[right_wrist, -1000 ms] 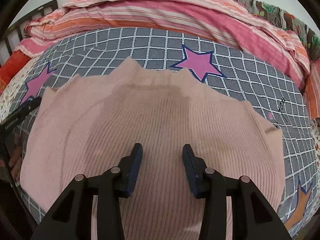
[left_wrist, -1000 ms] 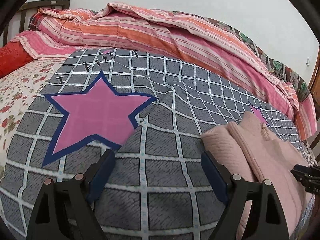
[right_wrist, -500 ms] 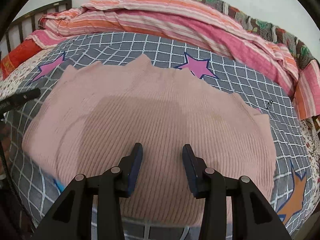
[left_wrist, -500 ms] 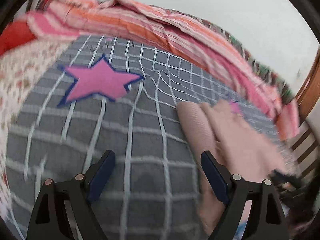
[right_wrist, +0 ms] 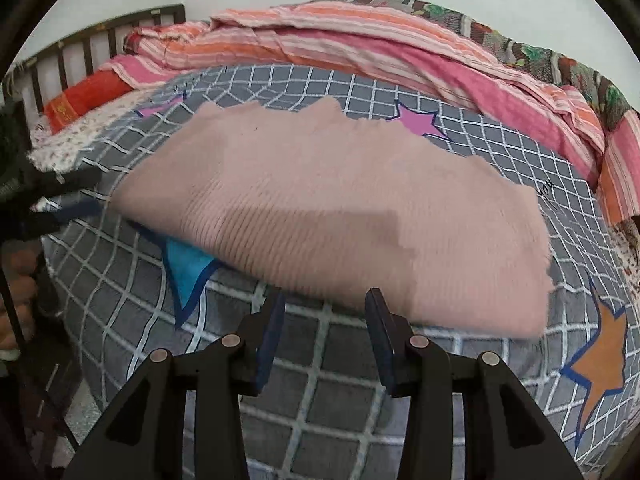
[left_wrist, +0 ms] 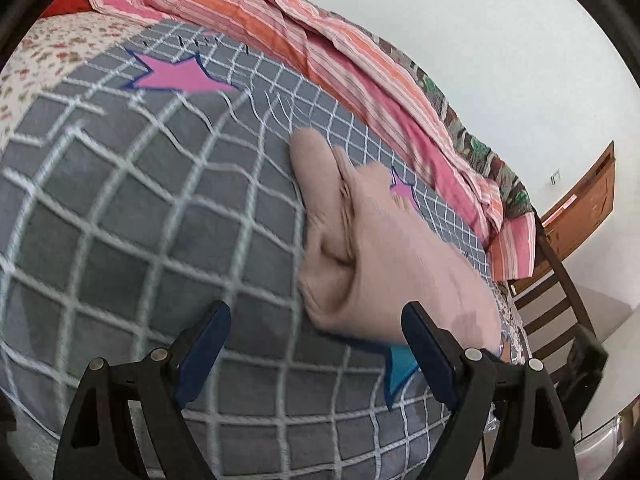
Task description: Fold small clothes
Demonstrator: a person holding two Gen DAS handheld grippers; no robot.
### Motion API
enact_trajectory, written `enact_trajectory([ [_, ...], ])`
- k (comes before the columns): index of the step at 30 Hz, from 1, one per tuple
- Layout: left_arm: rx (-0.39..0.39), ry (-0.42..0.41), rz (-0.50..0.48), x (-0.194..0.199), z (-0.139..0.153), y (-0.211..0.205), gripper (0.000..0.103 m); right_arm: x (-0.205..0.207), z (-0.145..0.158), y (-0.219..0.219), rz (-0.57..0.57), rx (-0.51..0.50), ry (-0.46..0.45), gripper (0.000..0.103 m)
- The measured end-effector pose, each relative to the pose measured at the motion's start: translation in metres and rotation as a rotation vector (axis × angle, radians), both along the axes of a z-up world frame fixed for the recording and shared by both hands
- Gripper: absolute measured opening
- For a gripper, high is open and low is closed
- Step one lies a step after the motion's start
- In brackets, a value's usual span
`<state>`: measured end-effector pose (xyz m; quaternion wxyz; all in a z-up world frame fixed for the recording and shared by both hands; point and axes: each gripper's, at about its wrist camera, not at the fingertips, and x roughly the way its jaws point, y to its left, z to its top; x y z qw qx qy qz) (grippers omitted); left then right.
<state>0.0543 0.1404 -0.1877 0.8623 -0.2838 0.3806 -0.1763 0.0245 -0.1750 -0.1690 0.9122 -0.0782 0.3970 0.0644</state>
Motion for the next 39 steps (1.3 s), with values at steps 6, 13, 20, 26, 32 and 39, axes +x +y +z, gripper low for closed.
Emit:
enact_trajectory([
  [6,0.006,0.002,0.018,0.002,-0.008,-0.026,0.087,-0.011,0.002,-0.036,-0.049,0.054,-0.003,0.041],
  [13,-0.034,-0.037,0.049,0.014,0.0,-0.044,0.086,-0.015,-0.002,-0.082,-0.156,0.135,-0.015,0.041],
  [20,-0.105,-0.041,0.092,0.033,-0.003,-0.06,0.085,-0.016,-0.006,-0.12,-0.255,0.235,-0.014,0.041],
  [26,-0.11,-0.05,0.19,0.051,-0.001,-0.066,0.079,-0.017,-0.005,-0.129,-0.271,0.252,-0.015,0.041],
  [32,-0.076,-0.026,0.296,0.056,0.0,-0.063,0.066,-0.023,-0.001,-0.134,-0.282,0.256,-0.036,0.041],
  [39,-0.049,-0.007,0.32,0.063,0.012,-0.059,0.025,-0.027,0.0,-0.148,-0.307,0.288,-0.048,0.041],
])
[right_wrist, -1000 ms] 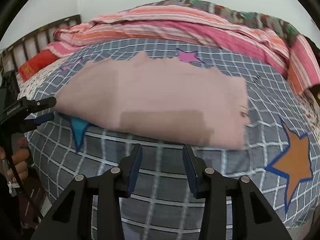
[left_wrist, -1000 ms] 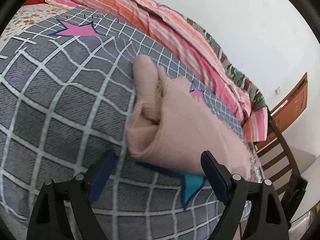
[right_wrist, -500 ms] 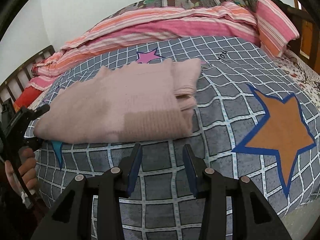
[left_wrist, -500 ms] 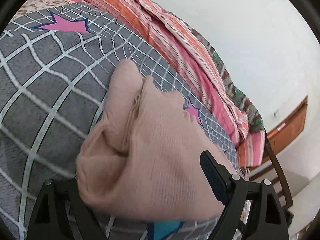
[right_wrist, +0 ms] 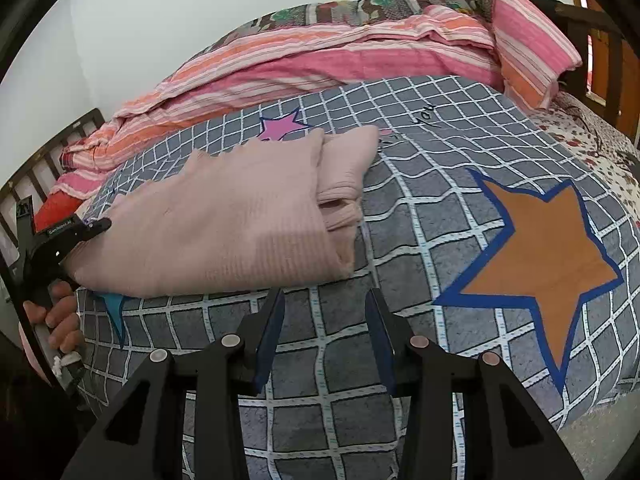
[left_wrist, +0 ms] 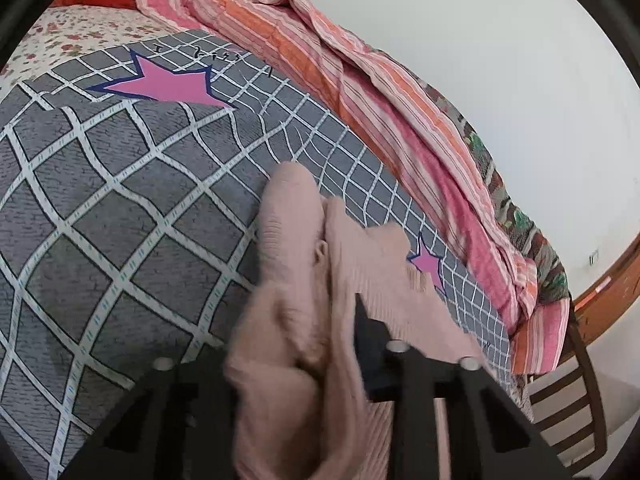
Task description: Fold small clothes
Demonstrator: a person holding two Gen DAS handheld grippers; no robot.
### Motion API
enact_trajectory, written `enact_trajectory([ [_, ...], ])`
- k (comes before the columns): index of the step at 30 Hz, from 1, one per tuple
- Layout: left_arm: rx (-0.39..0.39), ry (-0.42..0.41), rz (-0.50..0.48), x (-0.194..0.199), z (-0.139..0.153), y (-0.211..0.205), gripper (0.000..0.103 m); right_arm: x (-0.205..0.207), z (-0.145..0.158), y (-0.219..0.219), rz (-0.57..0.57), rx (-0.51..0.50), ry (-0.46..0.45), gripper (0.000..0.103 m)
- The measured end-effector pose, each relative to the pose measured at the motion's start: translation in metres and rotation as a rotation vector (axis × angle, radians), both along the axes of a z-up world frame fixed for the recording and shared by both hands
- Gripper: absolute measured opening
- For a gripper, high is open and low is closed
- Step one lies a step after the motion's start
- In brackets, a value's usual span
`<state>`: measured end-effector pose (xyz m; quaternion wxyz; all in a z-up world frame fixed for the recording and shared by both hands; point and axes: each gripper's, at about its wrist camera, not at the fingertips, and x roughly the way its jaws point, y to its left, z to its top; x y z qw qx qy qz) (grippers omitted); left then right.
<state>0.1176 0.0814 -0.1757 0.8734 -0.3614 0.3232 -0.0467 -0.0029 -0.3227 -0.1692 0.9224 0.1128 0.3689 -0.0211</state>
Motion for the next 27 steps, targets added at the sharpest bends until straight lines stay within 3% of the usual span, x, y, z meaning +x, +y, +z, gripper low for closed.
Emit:
enact_trajectory([
  [3,0.023,-0.01,-0.011,0.002,0.014,-0.003,0.022,-0.005,0.003,-0.008,-0.016,0.015,-0.014,0.041],
  [10,0.18,-0.105,-0.077,-0.003,0.073,-0.052,0.02,-0.013,0.013,-0.031,-0.057,0.043,-0.046,0.041],
  [14,0.268,-0.159,-0.129,-0.002,0.11,-0.1,0.02,-0.018,0.017,-0.048,-0.092,0.051,-0.056,0.041],
  [18,0.285,-0.201,-0.235,0.001,0.132,-0.162,0.02,-0.025,0.02,-0.067,-0.139,0.067,-0.054,0.041],
  [20,0.287,-0.208,-0.31,0.002,0.129,-0.2,0.02,-0.029,0.022,-0.077,-0.162,0.068,-0.053,0.041],
  [23,0.312,-0.18,-0.412,0.001,0.102,-0.261,0.02,-0.037,0.022,-0.088,-0.192,0.06,-0.046,0.041],
  [27,0.435,-0.077,-0.502,-0.001,0.05,-0.319,0.021,-0.048,0.022,-0.098,-0.219,0.043,-0.03,0.041],
])
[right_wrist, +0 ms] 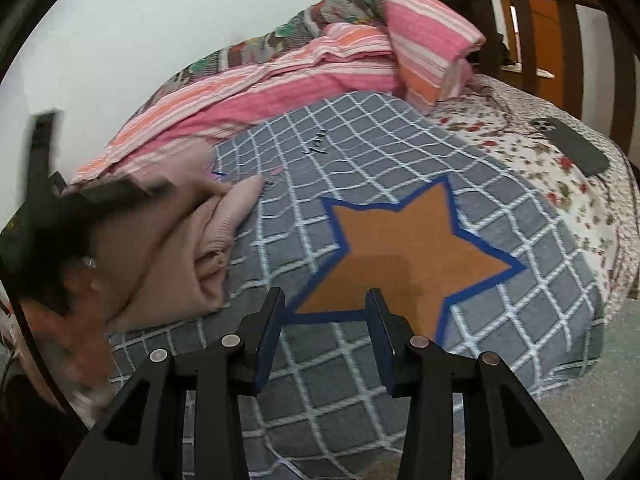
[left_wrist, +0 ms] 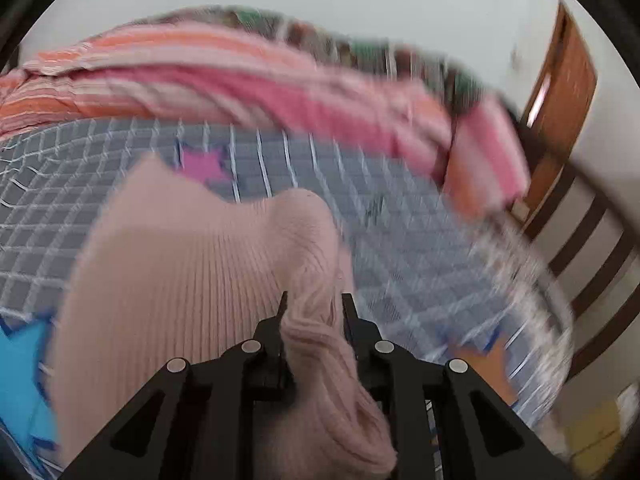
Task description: Fold small clothes
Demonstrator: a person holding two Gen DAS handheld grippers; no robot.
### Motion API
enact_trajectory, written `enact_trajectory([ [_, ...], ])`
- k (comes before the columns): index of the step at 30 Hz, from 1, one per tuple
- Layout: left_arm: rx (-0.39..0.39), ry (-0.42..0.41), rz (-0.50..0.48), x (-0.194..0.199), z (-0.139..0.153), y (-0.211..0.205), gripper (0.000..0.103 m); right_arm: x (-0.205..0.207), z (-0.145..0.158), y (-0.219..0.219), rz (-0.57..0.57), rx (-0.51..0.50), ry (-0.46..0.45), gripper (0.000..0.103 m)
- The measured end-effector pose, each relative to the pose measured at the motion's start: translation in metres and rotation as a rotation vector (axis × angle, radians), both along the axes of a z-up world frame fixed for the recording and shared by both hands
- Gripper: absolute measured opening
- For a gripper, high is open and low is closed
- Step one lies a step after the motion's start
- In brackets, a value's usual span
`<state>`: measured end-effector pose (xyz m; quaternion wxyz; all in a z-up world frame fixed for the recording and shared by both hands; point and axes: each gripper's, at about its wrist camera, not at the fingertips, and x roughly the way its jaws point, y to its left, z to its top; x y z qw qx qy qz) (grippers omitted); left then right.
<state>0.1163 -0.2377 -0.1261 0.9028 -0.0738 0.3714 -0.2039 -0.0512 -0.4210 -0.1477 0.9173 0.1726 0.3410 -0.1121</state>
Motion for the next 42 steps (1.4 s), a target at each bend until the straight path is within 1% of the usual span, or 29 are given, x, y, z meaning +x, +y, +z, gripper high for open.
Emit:
enact_trajectory([
  [1,0.032,-0.035,0.0,-0.006,-0.004,-0.005,0.023,-0.002,0.0,-0.003,-0.004,-0.003,0.002,0.041],
  [2,0.049,-0.073,-0.017,-0.011,-0.002,-0.008,0.03,-0.003,0.001,-0.005,-0.008,-0.005,0.004,0.041],
  [3,0.044,-0.072,-0.051,-0.013,0.001,-0.009,0.044,-0.004,0.001,-0.008,-0.01,-0.006,0.005,0.041],
  [4,0.018,-0.05,-0.089,-0.012,0.004,-0.008,0.052,-0.004,0.002,-0.01,-0.012,-0.006,0.003,0.041],
  [5,-0.027,-0.019,-0.127,-0.009,0.009,-0.002,0.056,-0.002,0.004,-0.012,-0.011,-0.007,0.001,0.041],
  [7,-0.114,0.029,-0.174,-0.005,0.021,0.014,0.056,0.003,0.008,-0.014,-0.005,-0.004,-0.007,0.041],
  [9,-0.185,0.048,-0.209,-0.004,0.031,0.028,0.058,0.011,0.015,-0.013,0.02,0.005,-0.024,0.042],
  [10,-0.227,0.043,-0.215,-0.004,0.038,0.04,0.06,0.014,0.018,-0.012,0.035,0.011,-0.034,0.043],
  [12,-0.278,-0.009,-0.192,-0.008,0.051,0.064,0.069,0.025,0.027,-0.007,0.08,0.033,-0.064,0.047],
  [13,-0.274,-0.044,-0.162,-0.008,0.056,0.076,0.071,0.032,0.032,-0.004,0.111,0.055,-0.082,0.049],
  [15,-0.197,-0.077,-0.079,-0.003,0.06,0.096,0.072,0.047,0.04,0.004,0.157,0.105,-0.112,0.051],
  [16,-0.145,-0.077,-0.036,0.001,0.058,0.105,0.072,0.056,0.043,0.007,0.187,0.141,-0.134,0.054],
  [17,-0.102,-0.067,0.001,0.005,0.054,0.114,0.072,0.064,0.046,0.012,0.21,0.174,-0.15,0.06],
  [19,-0.056,-0.032,0.05,0.013,0.04,0.13,0.072,0.084,0.046,0.023,0.252,0.24,-0.172,0.065],
  [21,-0.053,0.004,0.081,0.017,0.026,0.145,0.072,0.101,0.04,0.034,0.271,0.286,-0.156,0.065],
  [24,-0.089,0.057,0.108,0.024,0.008,0.165,0.072,0.121,0.027,0.05,0.271,0.313,-0.128,0.064],
  [25,-0.1,0.073,0.112,0.025,0.003,0.17,0.072,0.127,0.022,0.055,0.268,0.308,-0.113,0.059],
  [26,-0.106,0.088,0.117,0.027,-0.001,0.174,0.072,0.133,0.017,0.059,0.265,0.301,-0.093,0.05],
  [27,-0.111,0.098,0.118,0.029,-0.004,0.174,0.072,0.139,0.013,0.063,0.261,0.294,-0.07,0.045],
  [28,-0.118,0.109,0.117,0.031,-0.008,0.175,0.072,0.144,0.009,0.065,0.261,0.288,-0.048,0.034],
  [29,-0.128,0.119,0.115,0.033,-0.01,0.176,0.072,0.147,0.007,0.067,0.254,0.273,-0.042,0.026],
  [30,-0.137,0.125,0.113,0.034,-0.012,0.178,0.072,0.147,0.007,0.067,0.252,0.257,-0.044,0.023],
  [31,-0.149,0.129,0.108,0.036,-0.014,0.179,0.072,0.146,0.01,0.068,0.258,0.237,-0.057,0.013],
  [34,-0.168,0.136,0.08,0.036,-0.017,0.18,0.072,0.128,0.024,0.07,0.293,0.196,-0.138,0.011],
  [36,-0.165,0.136,0.055,0.036,-0.017,0.18,0.072,0.112,0.018,0.067,0.274,0.194,-0.163,0.01],
  [37,-0.166,0.136,0.046,0.036,-0.017,0.18,0.072,0.109,0.011,0.065,0.254,0.2,-0.148,0.01],
  [38,-0.167,0.136,0.034,0.036,-0.017,0.179,0.072,0.108,-0.002,0.061,0.229,0.217,-0.114,0.01],
  [40,-0.163,0.135,0.005,0.035,-0.016,0.176,0.072,0.108,-0.025,0.055,0.203,0.274,-0.059,0.01],
  [42,-0.154,0.128,-0.003,0.035,-0.014,0.175,0.072,0.105,-0.024,0.054,0.199,0.283,-0.075,0.01],
])
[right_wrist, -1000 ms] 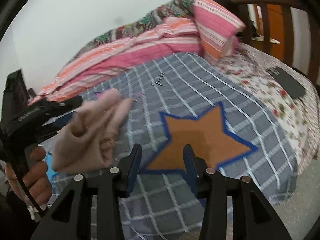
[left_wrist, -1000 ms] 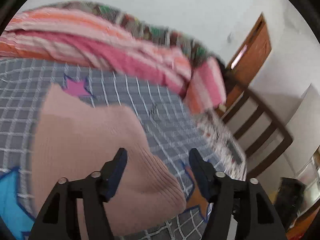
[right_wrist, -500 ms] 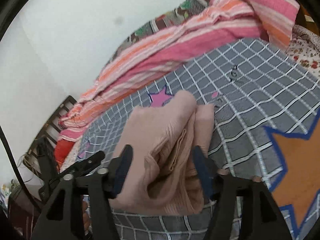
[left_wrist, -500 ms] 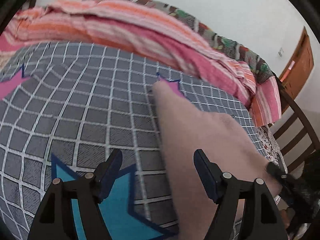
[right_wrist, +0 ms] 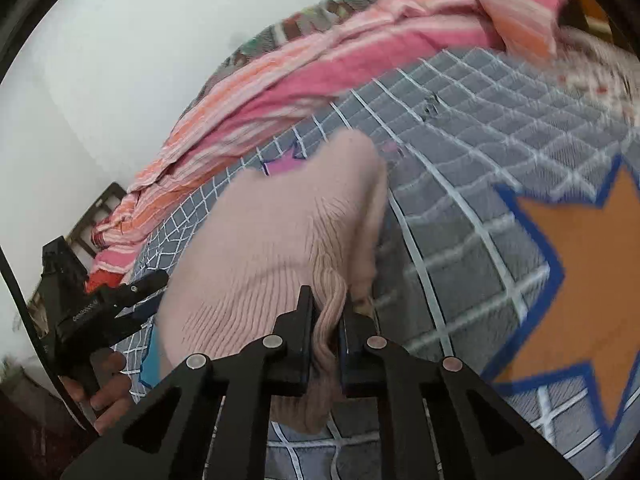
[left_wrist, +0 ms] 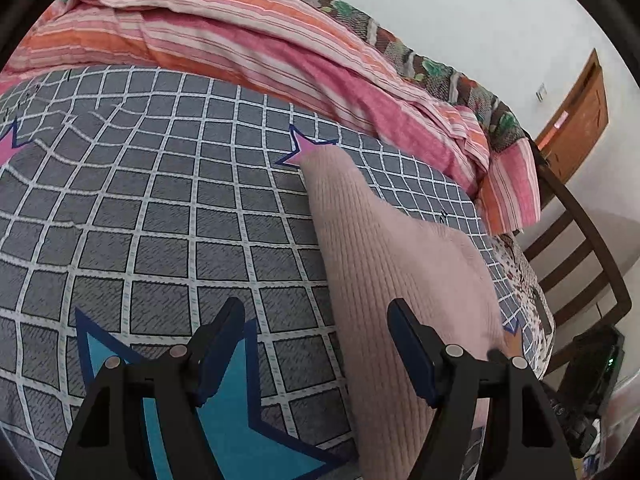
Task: Fold small clothes
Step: 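Lift and fold the gripped sweater bundle over with the right tool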
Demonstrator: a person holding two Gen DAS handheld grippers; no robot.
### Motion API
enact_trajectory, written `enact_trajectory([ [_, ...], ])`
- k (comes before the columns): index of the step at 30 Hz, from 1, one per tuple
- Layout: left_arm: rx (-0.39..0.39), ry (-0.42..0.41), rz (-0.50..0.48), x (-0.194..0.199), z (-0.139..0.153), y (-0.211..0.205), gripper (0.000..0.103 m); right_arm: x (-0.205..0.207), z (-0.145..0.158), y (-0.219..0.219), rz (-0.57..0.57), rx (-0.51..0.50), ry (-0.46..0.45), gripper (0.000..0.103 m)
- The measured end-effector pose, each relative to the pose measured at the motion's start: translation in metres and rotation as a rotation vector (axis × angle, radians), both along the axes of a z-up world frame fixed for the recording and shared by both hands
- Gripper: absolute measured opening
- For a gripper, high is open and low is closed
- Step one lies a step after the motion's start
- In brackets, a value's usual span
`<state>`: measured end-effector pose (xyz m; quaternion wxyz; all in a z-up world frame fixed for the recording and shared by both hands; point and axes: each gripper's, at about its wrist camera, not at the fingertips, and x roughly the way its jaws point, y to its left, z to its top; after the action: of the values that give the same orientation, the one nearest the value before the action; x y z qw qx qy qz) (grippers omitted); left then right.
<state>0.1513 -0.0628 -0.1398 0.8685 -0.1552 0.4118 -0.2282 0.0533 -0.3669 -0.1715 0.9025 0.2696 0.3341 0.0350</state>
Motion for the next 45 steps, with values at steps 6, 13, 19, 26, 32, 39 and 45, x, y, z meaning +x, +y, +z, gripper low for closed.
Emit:
enact_trajectory([
  [6,-0.019,-0.011,0.002,-0.001,0.004,0.013,0.072,0.018,0.018,0.002,0.003,-0.029,0.003,0.053],
  [13,-0.06,-0.007,0.062,-0.001,0.007,0.057,0.072,0.068,-0.008,-0.012,0.043,0.106,0.121,0.078],
  [19,-0.098,0.001,0.109,-0.01,0.001,0.1,0.072,0.085,-0.017,-0.014,0.089,0.168,0.136,0.065],
  [26,-0.187,0.041,0.128,-0.009,-0.015,0.12,0.072,0.089,-0.001,-0.01,0.117,0.179,0.125,0.04],
  [32,-0.03,0.014,0.19,-0.007,-0.009,0.114,0.072,0.094,0.064,0.038,0.118,0.019,0.063,0.038],
  [39,0.127,-0.05,0.243,-0.007,0.017,0.118,0.071,0.117,0.121,0.111,0.147,-0.143,0.027,0.036],
  [45,0.117,-0.048,0.278,-0.001,0.028,0.141,0.071,0.138,0.14,0.149,0.186,-0.106,-0.009,0.034],
])
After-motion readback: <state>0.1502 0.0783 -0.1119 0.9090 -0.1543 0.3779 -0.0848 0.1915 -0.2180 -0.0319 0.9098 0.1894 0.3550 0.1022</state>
